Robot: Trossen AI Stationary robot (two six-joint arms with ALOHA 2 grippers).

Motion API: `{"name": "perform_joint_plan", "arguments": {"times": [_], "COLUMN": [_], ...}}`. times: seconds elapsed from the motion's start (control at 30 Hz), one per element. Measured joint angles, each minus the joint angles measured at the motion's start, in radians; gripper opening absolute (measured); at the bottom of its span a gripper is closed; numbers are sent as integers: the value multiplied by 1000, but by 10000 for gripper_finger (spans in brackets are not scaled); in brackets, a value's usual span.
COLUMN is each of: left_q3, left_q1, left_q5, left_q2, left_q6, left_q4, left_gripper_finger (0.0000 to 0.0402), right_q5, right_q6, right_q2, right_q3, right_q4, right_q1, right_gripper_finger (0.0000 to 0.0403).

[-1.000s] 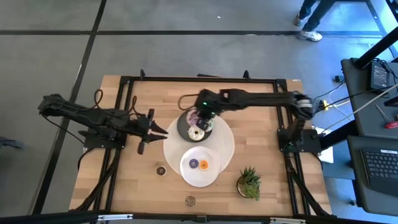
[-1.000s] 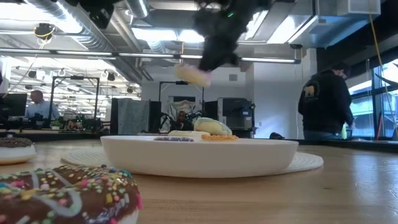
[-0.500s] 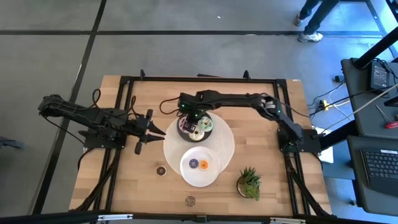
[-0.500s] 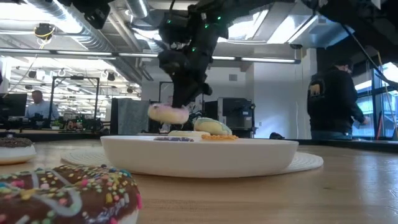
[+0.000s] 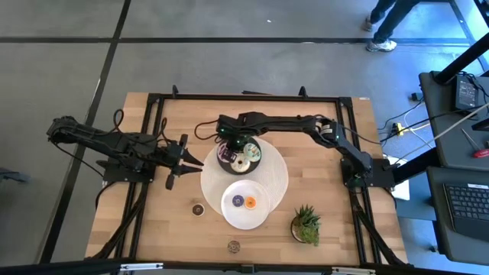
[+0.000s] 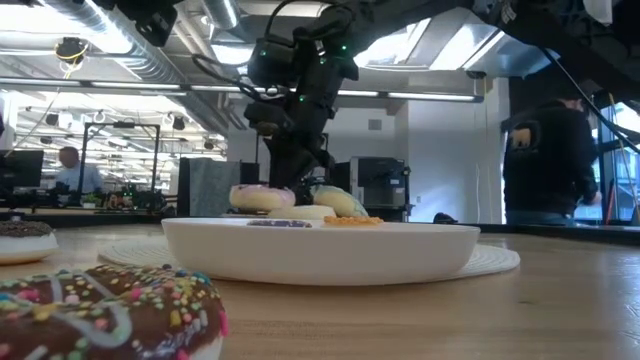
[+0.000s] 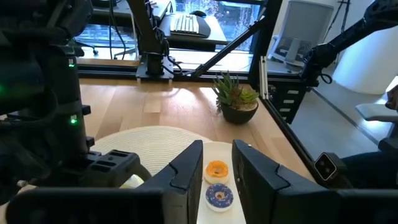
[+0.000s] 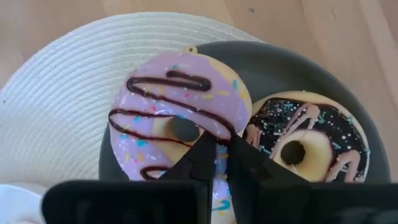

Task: Pick & Place donuts
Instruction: Put the big purple donut on the gray plate

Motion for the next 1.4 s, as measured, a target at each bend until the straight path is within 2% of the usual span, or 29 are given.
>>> {"name": "perform_joint_plan", "arguments": {"times": [0.33, 0.77, 0.87, 1.13, 1.23, 1.4], "left_q3": [0, 0, 0, 0, 0, 0], "left_q1": [0, 0, 0, 0, 0, 0], "left_q5": [0, 1, 1, 2, 2, 2], "left_q2": [0, 0, 0, 0, 0, 0], "left_q6": [24, 26, 26, 26, 26, 26], "left_q4": [0, 0, 0, 0, 0, 0], "left_gripper_finger": [81, 79, 82, 81, 79, 81], "right_q5": [-1, -1, -6, -2, -1, 0], "right_q6": [-3, -59, -59, -58, -59, -60], "right_q2": [50, 48, 48, 48, 43, 43], "right_q3": [-2, 11, 11, 11, 13, 91], "right_q4": [35, 20, 17, 15, 14, -38], "right_q1": [0, 0, 0, 0, 0, 1], "right_gripper_finger": [35, 37, 54, 130, 146, 159]}}
